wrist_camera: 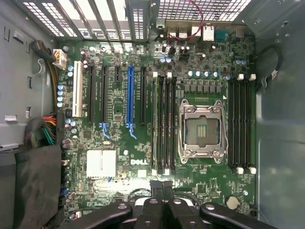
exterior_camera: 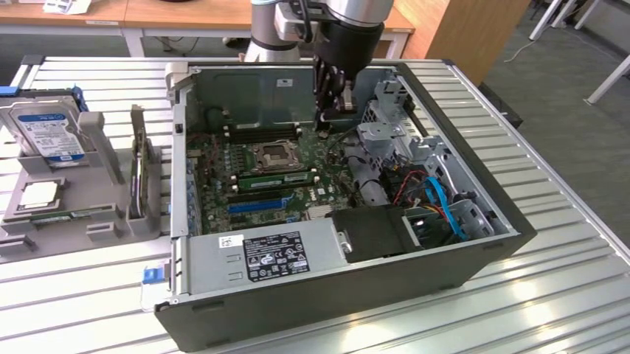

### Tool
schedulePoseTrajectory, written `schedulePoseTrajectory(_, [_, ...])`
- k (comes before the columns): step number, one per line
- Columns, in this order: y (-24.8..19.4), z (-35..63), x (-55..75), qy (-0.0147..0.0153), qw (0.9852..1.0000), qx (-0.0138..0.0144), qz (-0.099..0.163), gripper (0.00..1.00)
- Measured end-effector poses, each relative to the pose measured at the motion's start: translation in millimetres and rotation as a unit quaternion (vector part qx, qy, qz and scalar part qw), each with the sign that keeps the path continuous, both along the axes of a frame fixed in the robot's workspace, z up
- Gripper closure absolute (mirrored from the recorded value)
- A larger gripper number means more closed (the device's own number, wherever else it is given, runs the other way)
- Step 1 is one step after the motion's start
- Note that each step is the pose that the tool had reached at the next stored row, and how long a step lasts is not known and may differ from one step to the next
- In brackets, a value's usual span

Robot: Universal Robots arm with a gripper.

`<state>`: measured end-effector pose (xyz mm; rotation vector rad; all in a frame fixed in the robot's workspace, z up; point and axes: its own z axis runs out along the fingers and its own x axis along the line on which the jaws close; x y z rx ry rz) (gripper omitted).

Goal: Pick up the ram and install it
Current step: 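Press down the ram until it locks into place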

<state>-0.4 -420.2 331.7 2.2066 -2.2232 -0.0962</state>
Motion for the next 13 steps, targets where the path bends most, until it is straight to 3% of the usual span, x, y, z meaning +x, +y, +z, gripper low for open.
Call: schedulePoseTrajectory(13, [0.0, -18.8, 0.0, 0.0, 1.0, 0.0001, 0.0, 0.9])
